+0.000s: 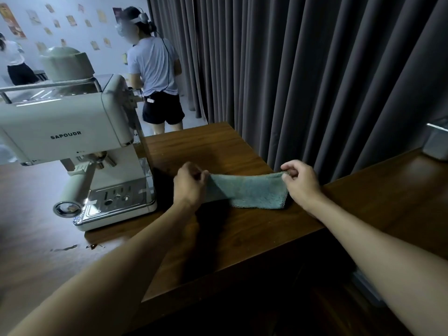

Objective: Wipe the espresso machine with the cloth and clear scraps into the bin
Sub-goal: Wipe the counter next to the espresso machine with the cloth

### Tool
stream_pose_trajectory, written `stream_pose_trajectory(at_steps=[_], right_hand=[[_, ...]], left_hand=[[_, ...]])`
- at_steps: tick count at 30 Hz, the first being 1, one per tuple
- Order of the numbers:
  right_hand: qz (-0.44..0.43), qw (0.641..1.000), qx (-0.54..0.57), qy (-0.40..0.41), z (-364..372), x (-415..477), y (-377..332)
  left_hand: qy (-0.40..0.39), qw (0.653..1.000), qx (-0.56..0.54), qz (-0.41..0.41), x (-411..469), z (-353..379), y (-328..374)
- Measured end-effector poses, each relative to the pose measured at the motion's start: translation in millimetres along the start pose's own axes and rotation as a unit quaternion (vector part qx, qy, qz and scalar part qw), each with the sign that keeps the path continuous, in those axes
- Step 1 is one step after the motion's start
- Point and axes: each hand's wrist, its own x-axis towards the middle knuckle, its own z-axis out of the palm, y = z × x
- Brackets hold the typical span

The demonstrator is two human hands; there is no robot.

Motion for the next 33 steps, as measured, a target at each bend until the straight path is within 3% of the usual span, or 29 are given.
stream_pose_trajectory(at_steps=[4,9,12,15,19,26,33], right_hand=[[-0.008,0.999,0.003,0.037,-1.6,8.8,-12.1],[0.054,0.989,-0.055,-0.124,5.0,4.6,1.2],[0.029,0.968,-0.140,-0.207,8.8,1.0,8.7],[-0.011,0.968,-0.181,-0.172,14.8,0.6,12.3],[-0.037,0.985,-0.144,-0.087,14.1,2.2,10.3],[-0.059,0.998,-0.019,0.021,-2.1,17.6,-18.4],[-0.052,0.996,-0.021,0.065,-7.1,20.3,-34.6]], left_hand=[[0.022,0.995,-0.068,0.065,2.5,-10.0,10.7],[-0.063,0.996,0.043,0.040,5.8,-11.7,-12.0],[-0.074,0.987,0.114,0.087,5.2,-9.8,-22.3],[-0.066,0.972,0.178,0.136,3.4,-8.6,-22.2],[-0.053,0.967,0.203,0.146,8.1,-15.1,-22.1],[0.017,0.978,0.142,0.152,23.4,-29.1,10.2],[-0.039,0.989,0.053,0.133,15.5,-36.7,33.5]])
